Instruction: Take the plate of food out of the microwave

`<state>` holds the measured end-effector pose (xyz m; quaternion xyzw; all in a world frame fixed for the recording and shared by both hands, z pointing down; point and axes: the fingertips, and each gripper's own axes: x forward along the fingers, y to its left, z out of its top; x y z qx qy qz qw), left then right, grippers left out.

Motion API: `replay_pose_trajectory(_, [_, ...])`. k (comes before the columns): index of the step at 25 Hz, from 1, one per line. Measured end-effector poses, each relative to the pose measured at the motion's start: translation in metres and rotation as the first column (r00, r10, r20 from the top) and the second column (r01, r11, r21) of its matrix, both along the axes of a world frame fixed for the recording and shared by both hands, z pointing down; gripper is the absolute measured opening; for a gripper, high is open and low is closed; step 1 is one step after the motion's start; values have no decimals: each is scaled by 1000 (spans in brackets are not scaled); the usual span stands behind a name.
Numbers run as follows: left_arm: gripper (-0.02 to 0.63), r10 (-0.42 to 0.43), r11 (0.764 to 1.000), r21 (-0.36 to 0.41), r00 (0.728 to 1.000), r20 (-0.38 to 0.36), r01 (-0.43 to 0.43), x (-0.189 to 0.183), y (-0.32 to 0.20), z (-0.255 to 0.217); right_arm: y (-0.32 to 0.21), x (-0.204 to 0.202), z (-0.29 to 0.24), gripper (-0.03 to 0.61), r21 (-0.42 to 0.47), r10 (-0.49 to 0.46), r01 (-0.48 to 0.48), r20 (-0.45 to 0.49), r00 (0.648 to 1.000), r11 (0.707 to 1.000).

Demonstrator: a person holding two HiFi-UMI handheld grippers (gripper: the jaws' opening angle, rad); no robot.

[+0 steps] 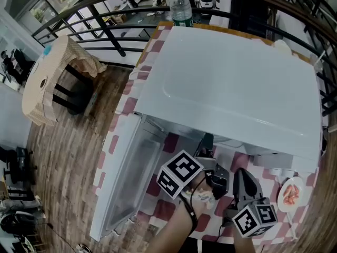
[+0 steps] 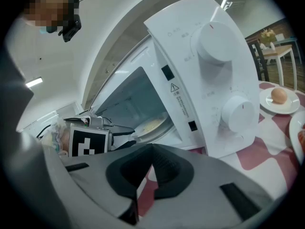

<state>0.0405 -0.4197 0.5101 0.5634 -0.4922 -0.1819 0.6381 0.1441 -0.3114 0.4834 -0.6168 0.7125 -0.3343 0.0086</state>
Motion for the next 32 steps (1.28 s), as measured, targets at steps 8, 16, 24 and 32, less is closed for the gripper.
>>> replay_pose_trajectory(8, [132, -5, 1000, -16, 1000, -19, 5, -2, -7, 3, -4, 1, 1, -9, -4, -2, 2, -5, 1000, 1000])
replay_pose_trajectory(16, [129, 2, 1000, -17, 1000, -25, -3, 0, -12, 4, -5, 0, 1, -9, -3, -4, 4, 4, 1000, 1000])
replay_pose_trajectory(24, [123, -10, 1000, -22, 999, -32, 9, 0, -16, 5, -9, 0, 1, -9, 3, -15, 15, 13, 1000, 1000])
replay_pose_trajectory(32, [57, 8, 1000, -24, 1000, 17, -8, -1, -16, 9, -10, 1, 2, -9, 6, -17, 17, 19, 1000, 1000])
